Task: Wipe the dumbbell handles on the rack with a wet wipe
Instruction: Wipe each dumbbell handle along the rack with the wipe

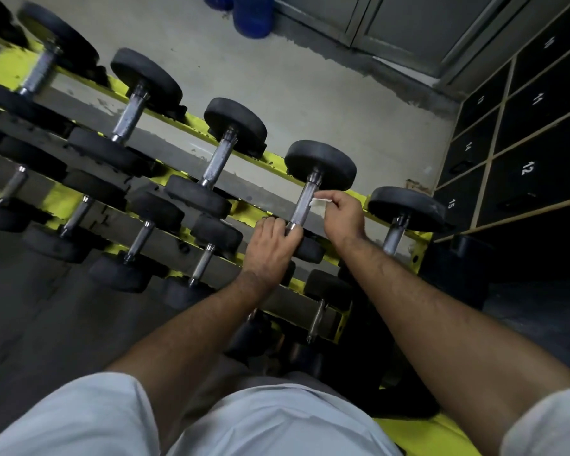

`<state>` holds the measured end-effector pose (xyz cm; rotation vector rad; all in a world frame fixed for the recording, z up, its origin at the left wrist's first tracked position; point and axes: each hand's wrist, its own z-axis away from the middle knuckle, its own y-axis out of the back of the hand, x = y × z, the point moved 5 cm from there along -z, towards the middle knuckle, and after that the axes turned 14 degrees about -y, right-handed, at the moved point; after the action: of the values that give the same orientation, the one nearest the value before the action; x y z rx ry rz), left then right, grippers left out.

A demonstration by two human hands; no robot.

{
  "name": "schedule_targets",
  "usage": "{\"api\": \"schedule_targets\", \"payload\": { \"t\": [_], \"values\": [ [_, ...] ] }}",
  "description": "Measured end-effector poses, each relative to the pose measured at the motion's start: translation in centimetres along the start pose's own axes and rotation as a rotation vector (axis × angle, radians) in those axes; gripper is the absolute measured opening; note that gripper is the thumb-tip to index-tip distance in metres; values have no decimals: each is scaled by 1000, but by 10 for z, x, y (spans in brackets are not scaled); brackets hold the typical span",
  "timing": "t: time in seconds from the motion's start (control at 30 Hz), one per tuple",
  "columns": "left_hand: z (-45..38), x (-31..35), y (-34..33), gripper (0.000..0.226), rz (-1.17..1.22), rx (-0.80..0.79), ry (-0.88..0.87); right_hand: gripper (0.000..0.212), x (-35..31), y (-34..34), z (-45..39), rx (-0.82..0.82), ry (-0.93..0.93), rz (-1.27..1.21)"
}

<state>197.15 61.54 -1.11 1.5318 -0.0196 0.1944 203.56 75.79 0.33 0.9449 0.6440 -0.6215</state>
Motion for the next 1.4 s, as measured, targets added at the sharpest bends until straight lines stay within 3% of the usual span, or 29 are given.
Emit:
{"api": "schedule_targets", "payload": {
  "t": [0.13, 0.3, 0.5, 0.67, 0.8, 1.13, 1.27, 1.4],
  "values": [
    [0, 5, 3, 66, 60, -48, 39, 28, -7, 2, 2, -20, 89, 74],
    [1, 4, 2, 73, 354, 161, 227, 26, -15, 5, -5, -48, 268, 207],
    [0, 17, -4, 72, 448, 221, 482, 29, -24, -3, -19, 3, 593, 347],
    [4, 21, -10, 91, 441, 240, 515, 30, -20, -15, -42, -81, 901, 530],
    [3, 19, -15, 89, 430, 241, 512, 28, -9, -17, -56, -143, 1096, 627],
    [3, 21, -15, 87, 320, 216, 514, 48, 18, -25, -72, -182, 1301, 777],
    [2, 23, -13, 86, 291, 201, 512, 47, 16, -28, -65, -158, 1160, 768],
    [2, 23, -12, 86, 276, 202, 508, 43, 25, -29, -54, -323, 1301, 767]
  ]
}}
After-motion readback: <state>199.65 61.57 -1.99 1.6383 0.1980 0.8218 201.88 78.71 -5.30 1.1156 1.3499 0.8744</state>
